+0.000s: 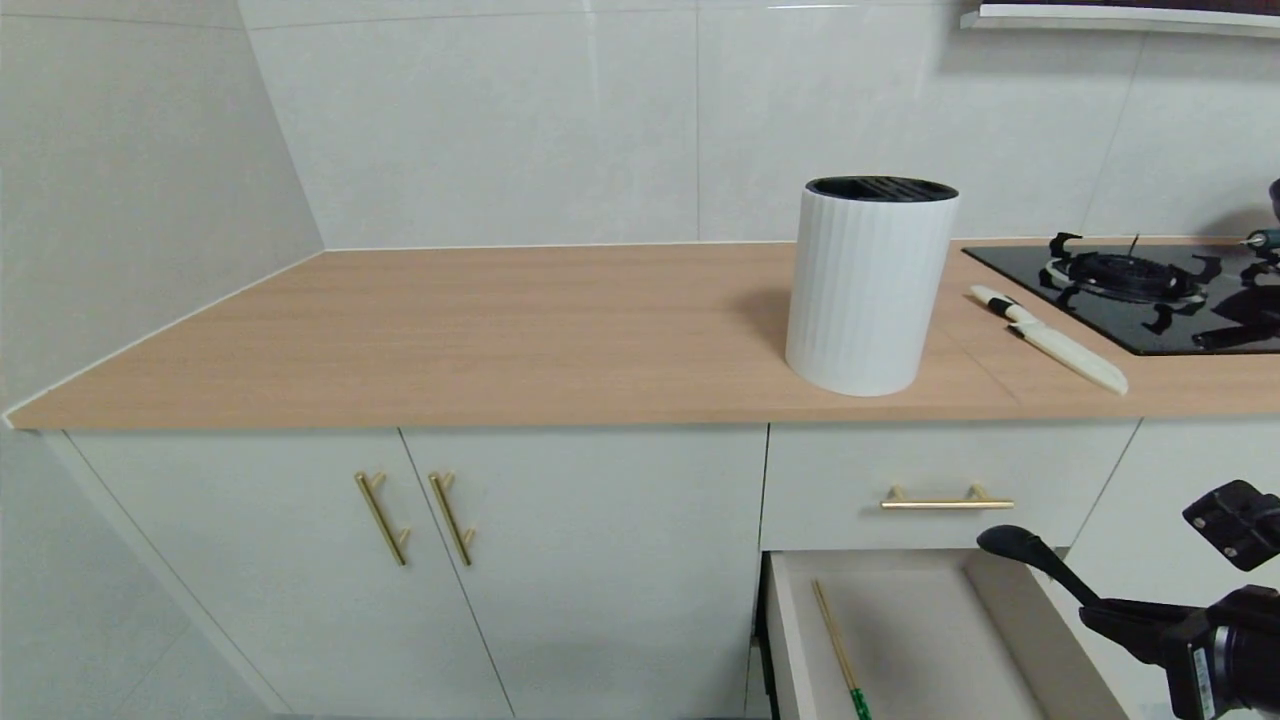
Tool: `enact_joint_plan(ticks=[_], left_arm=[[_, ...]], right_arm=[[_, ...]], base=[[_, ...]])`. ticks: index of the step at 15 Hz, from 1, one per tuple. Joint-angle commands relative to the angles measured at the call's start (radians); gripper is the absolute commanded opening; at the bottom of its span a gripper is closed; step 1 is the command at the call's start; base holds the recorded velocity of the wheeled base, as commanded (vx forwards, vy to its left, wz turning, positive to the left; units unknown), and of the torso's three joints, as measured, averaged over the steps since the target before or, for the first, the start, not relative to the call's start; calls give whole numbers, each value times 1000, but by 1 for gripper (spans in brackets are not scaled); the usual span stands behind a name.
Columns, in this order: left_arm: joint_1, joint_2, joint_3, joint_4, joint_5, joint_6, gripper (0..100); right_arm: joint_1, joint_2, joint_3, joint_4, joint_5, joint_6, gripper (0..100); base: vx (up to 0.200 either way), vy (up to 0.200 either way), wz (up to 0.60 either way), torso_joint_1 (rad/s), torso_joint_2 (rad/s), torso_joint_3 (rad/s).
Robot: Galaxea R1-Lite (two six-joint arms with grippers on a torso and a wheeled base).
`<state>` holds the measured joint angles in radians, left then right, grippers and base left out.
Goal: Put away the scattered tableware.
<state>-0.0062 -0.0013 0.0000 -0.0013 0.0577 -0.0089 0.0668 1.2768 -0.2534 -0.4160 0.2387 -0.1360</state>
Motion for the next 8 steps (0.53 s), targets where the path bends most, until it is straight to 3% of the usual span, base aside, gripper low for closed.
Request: enact_joint_plan(ticks=[1,8], left_arm=[[0,1,0,-2,1,0,100],[0,1,0,-2,-1,0,100]], right_arm=[[1,21,2,0,1,-1,0],[1,53,8,-3,1,-14,0]], base=[[0,0,0,-183,476,295],[0,0,0,-163,466,302]])
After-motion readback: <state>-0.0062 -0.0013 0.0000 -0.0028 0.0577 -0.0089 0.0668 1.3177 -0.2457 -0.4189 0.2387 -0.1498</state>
